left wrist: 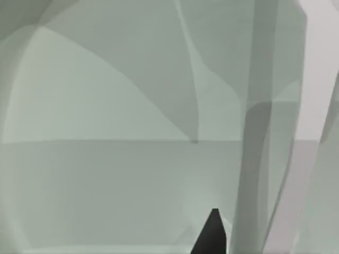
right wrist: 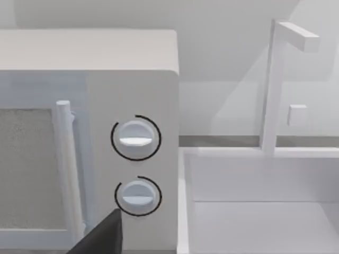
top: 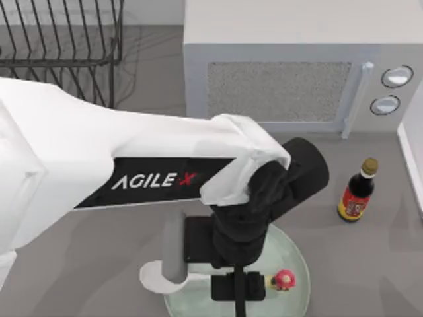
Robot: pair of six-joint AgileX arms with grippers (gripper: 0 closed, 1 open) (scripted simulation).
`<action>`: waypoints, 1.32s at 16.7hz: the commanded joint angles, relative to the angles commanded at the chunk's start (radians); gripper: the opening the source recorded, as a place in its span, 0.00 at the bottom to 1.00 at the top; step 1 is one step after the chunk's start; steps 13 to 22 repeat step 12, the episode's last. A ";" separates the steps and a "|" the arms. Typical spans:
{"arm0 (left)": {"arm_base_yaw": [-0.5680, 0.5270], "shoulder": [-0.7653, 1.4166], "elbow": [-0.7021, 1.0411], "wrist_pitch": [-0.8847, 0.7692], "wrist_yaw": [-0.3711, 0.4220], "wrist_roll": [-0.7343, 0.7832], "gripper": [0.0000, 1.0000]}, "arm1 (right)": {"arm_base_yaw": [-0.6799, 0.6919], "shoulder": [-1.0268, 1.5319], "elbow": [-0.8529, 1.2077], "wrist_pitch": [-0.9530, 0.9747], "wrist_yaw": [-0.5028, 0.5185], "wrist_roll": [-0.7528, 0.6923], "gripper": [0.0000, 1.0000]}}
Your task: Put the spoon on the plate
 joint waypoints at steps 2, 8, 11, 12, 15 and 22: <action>0.000 0.000 0.000 0.000 0.000 0.000 0.68 | 0.000 0.000 0.000 0.000 0.000 0.000 1.00; 0.000 0.000 0.000 0.000 0.000 0.000 1.00 | 0.000 0.000 0.000 0.000 0.000 0.000 1.00; 0.000 0.000 0.000 0.000 0.000 0.000 1.00 | 0.000 0.000 0.000 0.000 0.000 0.000 1.00; 0.000 0.000 0.000 0.000 0.000 0.000 1.00 | 0.000 0.000 0.000 0.000 0.000 0.000 1.00; 0.000 0.000 0.000 0.000 0.000 0.000 1.00 | 0.000 0.000 0.000 0.000 0.000 0.000 1.00; 0.000 0.000 0.000 0.000 0.000 0.000 1.00 | 0.000 0.000 0.000 0.000 0.000 0.000 1.00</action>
